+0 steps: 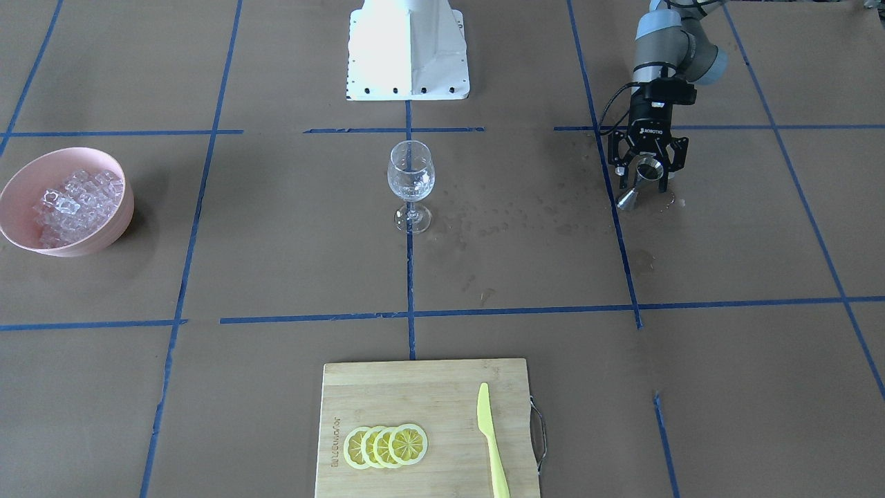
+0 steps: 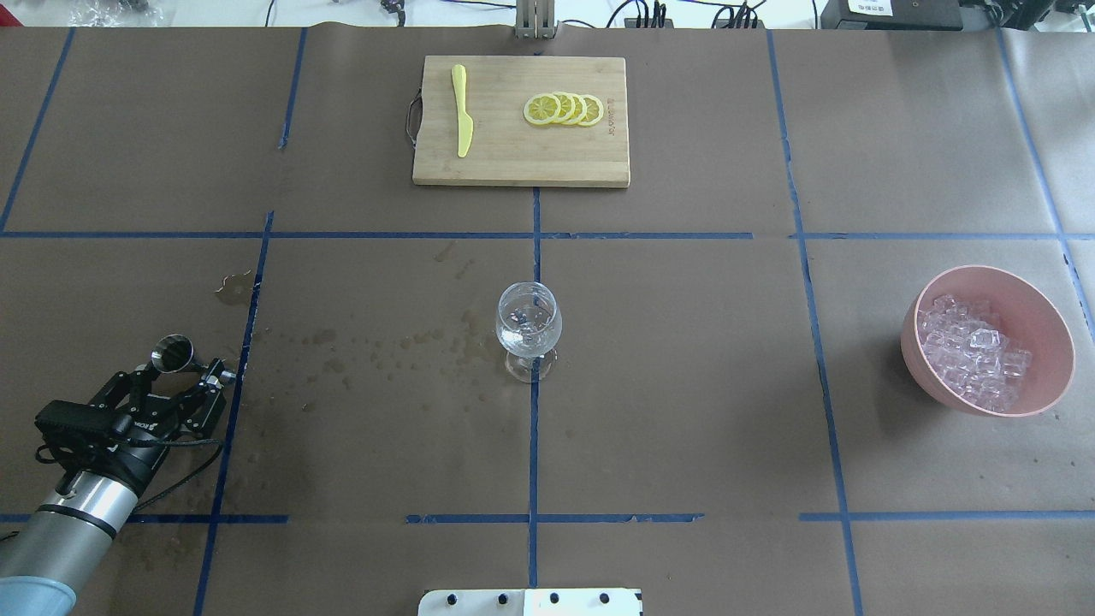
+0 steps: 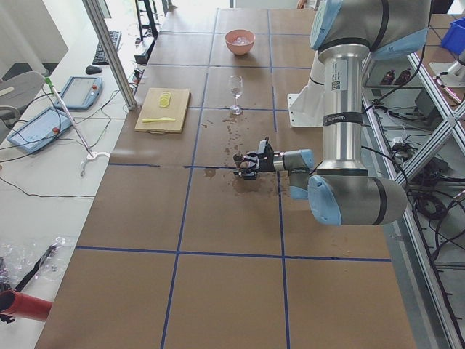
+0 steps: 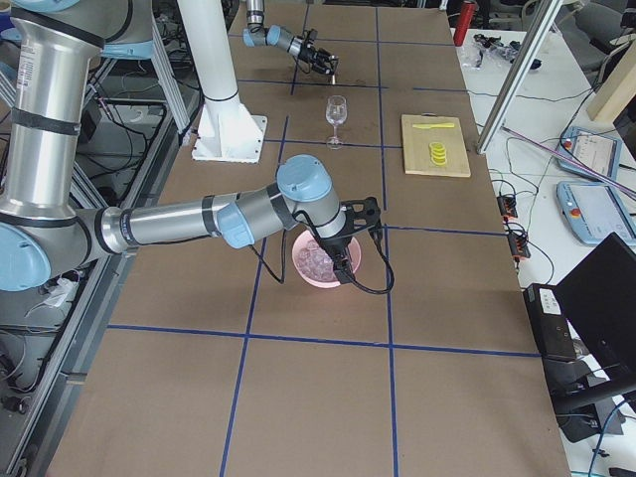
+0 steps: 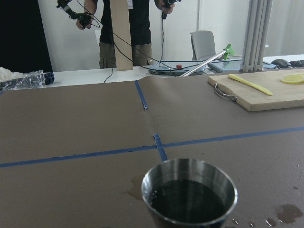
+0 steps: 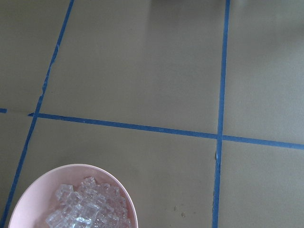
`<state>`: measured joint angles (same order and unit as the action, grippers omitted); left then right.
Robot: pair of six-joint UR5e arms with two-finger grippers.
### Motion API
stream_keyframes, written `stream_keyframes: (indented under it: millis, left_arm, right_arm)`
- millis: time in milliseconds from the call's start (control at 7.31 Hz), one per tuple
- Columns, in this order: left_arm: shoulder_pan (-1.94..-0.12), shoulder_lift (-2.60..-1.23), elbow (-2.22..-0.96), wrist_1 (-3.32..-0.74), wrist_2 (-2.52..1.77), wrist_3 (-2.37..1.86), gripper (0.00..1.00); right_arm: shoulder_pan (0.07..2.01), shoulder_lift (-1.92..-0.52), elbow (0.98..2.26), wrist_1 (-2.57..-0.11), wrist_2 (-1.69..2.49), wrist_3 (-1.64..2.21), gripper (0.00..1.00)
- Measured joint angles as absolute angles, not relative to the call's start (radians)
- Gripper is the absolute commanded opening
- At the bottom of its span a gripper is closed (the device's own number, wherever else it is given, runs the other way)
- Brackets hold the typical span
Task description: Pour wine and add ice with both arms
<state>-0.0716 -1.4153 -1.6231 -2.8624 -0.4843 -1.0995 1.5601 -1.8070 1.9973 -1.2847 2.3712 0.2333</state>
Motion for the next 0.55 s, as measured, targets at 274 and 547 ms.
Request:
stream_keyframes:
  millis: [274,547]
  left_arm:
    - [-0.059,-1.417,-1.622,-2.862,-0.485,-1.1,0.49]
    - [-0.048,-1.417,-1.621,-2.862,-0.485,-1.1,0.49]
  right_arm:
    - [1.56,-1.807,1.997,-1.285,2.37,0.233,1.0]
    - [1.56,-1.808,1.997,-1.285,2.37,0.233,1.0]
